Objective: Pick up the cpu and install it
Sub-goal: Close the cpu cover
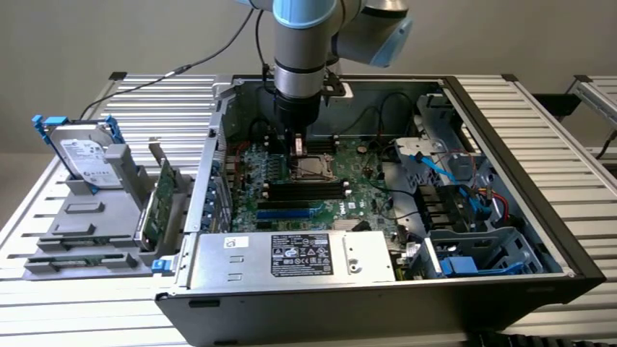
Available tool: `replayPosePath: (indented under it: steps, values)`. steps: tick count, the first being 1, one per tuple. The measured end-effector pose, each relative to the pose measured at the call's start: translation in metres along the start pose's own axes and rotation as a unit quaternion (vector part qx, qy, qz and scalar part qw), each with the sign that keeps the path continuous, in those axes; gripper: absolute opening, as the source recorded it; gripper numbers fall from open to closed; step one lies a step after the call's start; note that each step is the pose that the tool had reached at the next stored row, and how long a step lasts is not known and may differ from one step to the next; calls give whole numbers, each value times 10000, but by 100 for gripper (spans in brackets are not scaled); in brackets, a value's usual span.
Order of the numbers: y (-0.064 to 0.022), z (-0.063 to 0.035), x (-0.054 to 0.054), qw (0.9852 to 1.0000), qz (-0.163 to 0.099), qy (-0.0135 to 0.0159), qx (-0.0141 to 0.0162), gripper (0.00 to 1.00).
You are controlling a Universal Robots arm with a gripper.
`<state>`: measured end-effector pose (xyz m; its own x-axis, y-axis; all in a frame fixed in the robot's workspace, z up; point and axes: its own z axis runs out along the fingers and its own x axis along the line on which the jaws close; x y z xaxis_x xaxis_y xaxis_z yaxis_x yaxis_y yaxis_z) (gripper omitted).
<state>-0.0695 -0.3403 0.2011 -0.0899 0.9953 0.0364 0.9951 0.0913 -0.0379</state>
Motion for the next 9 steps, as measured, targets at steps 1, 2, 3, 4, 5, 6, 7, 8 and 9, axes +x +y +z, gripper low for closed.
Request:
replayPosePath:
  steps: [1, 2, 3, 4, 5, 6, 7, 8, 9]
  values:
    - [-1, 0, 1, 10000, 0, 1, 0, 11]
    - [-1, -3, 2, 10000, 0, 2, 0, 11]
    - [0, -16, 4, 10000, -1, 8, -5, 11]
    - [-1, -41, 4, 10000, 0, 5, -3, 11]
    - [-4, -68, 4, 10000, 0, 1, 0, 11]
    - [-5, -94, 5, 10000, 0, 1, 0, 11]
    - [-5, -115, 6, 10000, 0, 1, 0, 11]
    - [-6, -129, 6, 10000, 0, 0, 1, 11]
    - [-7, -137, 6, 10000, 0, 1, 0, 11]
